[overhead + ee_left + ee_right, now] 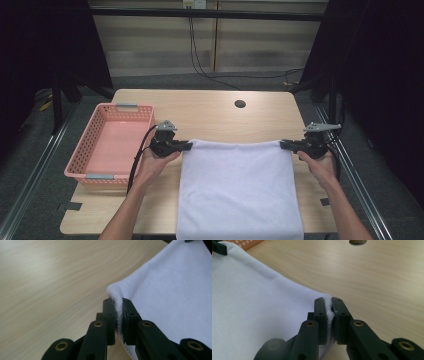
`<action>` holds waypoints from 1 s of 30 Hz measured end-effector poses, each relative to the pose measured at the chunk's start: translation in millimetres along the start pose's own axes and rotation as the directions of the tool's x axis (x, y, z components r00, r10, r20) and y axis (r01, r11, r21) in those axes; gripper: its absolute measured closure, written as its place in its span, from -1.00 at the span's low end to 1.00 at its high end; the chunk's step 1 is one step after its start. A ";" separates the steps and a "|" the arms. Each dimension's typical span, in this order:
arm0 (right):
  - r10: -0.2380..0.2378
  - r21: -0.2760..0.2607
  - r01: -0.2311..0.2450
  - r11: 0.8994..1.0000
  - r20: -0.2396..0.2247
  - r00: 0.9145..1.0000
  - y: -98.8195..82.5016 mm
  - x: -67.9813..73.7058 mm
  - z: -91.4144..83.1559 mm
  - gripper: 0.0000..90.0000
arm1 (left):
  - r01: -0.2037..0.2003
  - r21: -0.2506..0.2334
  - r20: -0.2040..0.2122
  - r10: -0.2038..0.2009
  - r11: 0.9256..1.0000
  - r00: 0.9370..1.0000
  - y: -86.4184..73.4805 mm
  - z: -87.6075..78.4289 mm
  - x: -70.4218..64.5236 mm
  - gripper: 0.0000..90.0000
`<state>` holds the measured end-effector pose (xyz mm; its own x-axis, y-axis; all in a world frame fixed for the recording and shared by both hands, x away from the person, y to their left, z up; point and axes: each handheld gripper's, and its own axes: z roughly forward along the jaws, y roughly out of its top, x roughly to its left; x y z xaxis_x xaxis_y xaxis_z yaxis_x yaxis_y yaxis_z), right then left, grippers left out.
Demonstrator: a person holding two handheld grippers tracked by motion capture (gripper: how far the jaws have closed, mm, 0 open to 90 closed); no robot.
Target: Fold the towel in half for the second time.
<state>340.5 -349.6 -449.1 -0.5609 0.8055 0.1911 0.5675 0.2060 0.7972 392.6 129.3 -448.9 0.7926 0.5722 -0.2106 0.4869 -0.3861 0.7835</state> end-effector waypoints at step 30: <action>-0.020 -0.154 0.022 0.988 0.011 1.000 67.0 -3.8 -5.4 0.88 | -0.037 -0.186 -0.050 0.028 0.982 0.998 55.1 -32.7 11.6 0.85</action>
<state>377.4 -341.8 -393.4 -0.5657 0.8071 0.1689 0.4559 0.1354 0.8797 416.6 138.3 -389.1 0.7867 0.5966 -0.1587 0.3802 -0.2656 0.8859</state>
